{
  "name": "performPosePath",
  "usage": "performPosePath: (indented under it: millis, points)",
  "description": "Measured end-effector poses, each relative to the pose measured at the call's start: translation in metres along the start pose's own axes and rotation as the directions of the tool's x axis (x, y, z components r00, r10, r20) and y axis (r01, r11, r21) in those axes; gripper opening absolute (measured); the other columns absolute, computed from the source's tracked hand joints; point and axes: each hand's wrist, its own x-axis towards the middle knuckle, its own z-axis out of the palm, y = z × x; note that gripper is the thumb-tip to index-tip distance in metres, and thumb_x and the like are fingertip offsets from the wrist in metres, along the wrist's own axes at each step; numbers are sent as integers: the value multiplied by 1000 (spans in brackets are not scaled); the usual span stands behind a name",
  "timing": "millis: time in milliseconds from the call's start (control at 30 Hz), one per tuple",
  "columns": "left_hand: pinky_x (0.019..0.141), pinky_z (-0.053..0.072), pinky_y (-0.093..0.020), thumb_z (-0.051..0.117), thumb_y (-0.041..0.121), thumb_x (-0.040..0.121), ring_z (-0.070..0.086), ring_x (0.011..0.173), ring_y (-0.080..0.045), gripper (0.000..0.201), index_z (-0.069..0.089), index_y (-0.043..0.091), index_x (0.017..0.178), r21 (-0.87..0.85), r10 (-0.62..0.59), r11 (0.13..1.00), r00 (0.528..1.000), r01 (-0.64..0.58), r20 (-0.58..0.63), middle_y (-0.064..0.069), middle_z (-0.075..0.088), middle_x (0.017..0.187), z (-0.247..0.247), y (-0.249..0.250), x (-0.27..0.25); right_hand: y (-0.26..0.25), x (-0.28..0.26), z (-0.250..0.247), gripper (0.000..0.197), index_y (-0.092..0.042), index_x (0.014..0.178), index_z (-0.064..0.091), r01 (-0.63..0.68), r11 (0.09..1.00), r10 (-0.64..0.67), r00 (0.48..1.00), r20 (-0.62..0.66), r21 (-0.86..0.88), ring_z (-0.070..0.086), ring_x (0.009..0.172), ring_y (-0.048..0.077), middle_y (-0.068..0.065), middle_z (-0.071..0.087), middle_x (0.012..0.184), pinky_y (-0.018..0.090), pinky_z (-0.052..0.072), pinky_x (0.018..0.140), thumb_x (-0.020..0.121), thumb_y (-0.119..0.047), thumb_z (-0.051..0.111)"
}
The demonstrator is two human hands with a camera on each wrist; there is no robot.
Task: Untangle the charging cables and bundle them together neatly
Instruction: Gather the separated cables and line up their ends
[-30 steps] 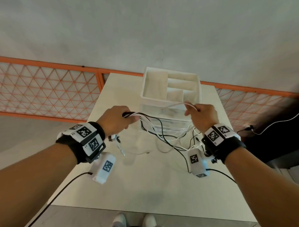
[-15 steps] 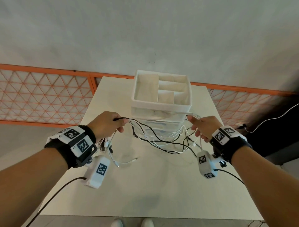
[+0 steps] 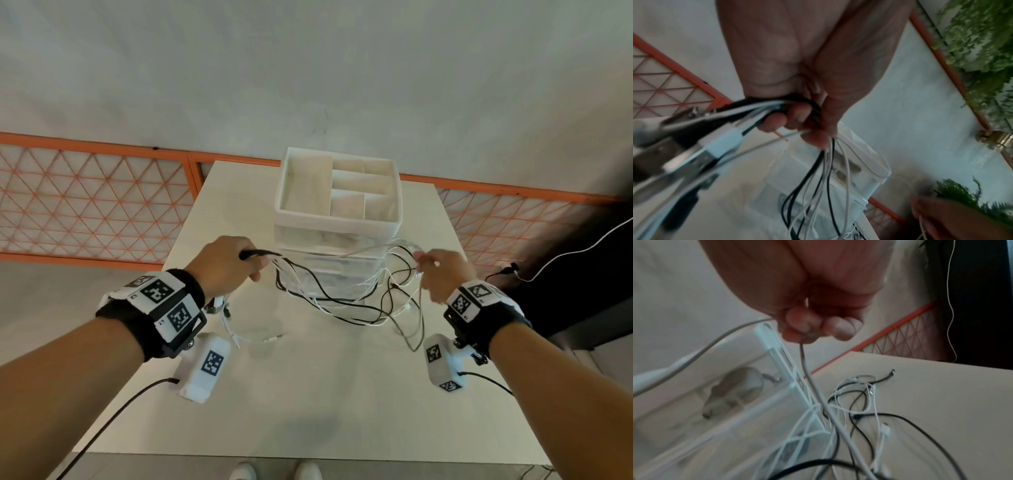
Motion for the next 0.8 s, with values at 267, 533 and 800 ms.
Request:
performPosePath:
  millis: [267, 533, 800]
  points:
    - [53, 36, -25, 62, 40, 94, 45, 55, -15, 33, 66, 7, 92, -22, -75, 996, 966, 83, 246, 1, 73, 75, 5, -7, -10, -1, 15, -13, 19, -33, 101, 61, 43, 990, -6, 964, -267, 135, 74, 68, 20, -1, 74, 101, 36, 61, 67, 99, -16, 53]
    - [48, 32, -24, 63, 38, 94, 40, 48, -16, 36, 63, 10, 71, -172, -13, 984, 991, 37, 134, 7, 58, 51, -4, 9, -12, -17, -15, 19, 55, -34, 136, 56, 179, 951, -152, 981, 123, -252, 63, 78, 13, -7, 67, 87, 27, 51, 80, 85, -14, 58]
    - [49, 33, -25, 59, 37, 96, 42, 56, -21, 35, 68, 5, 86, -263, 151, 960, 968, -96, 198, -13, 65, 66, 6, 37, -17, -99, -60, 50, 17, -23, 104, 79, 692, 722, -682, 717, 145, -24, 51, 61, -12, -11, 69, 84, 14, 38, 74, 91, -18, 69]
